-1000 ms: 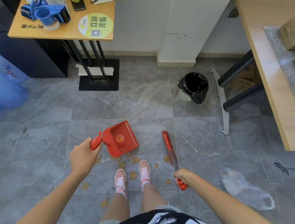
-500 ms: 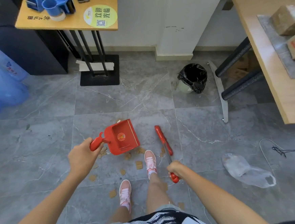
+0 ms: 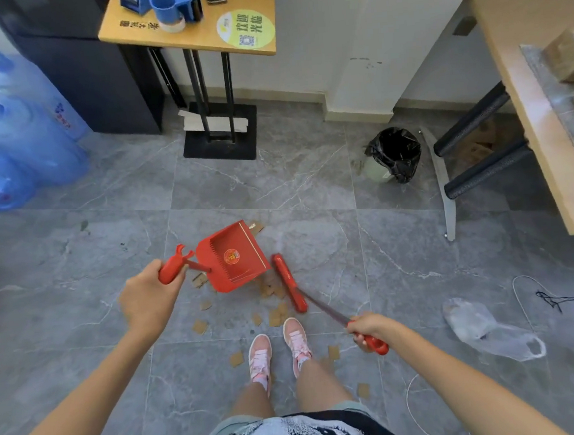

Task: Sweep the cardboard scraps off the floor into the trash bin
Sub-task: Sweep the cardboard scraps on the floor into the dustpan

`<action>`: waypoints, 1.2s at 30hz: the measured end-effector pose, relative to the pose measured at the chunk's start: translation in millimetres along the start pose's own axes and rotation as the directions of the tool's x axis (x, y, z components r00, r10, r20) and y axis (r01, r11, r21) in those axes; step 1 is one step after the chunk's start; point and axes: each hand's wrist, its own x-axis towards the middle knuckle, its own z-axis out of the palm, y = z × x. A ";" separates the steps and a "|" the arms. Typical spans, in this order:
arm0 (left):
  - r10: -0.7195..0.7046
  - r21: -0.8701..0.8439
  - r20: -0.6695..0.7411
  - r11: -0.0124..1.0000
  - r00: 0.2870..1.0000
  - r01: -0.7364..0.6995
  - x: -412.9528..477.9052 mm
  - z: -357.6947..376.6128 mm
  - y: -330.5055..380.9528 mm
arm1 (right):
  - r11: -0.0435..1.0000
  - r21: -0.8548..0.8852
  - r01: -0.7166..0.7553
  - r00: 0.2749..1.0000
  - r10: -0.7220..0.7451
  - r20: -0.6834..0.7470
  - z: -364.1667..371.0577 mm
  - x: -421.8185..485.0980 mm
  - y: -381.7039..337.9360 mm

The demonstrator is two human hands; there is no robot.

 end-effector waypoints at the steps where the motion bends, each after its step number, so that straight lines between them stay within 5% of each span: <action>1: -0.024 -0.008 -0.018 1.000 1.000 0.024 0.5 -4.0 -3.7 | 1.000 -0.002 0.003 1.000 -0.003 0.001 -8.6 -4.7 -5.7; 11: -0.152 -0.052 -0.132 0.988 0.980 0.147 11.5 -10.0 -3.7 | 0.967 -0.205 0.154 0.975 -0.183 -0.130 -30.2 -26.6 -131.5; 20: -0.267 -0.023 -0.164 0.963 0.950 0.267 39.5 11.5 -13.7 | 0.836 -0.495 0.237 0.928 -0.345 -0.138 -3.0 8.0 -223.5; 31: -0.274 0.014 -0.135 0.961 0.952 0.278 9.6 -3.1 -53.4 | 0.636 -0.754 0.165 0.927 -0.361 -0.101 18.1 46.8 -59.7; 36: -0.223 0.045 -0.111 0.973 0.969 0.229 -8.5 -12.3 -61.7 | 0.685 -0.711 0.162 0.948 -0.308 -0.081 30.6 21.1 19.3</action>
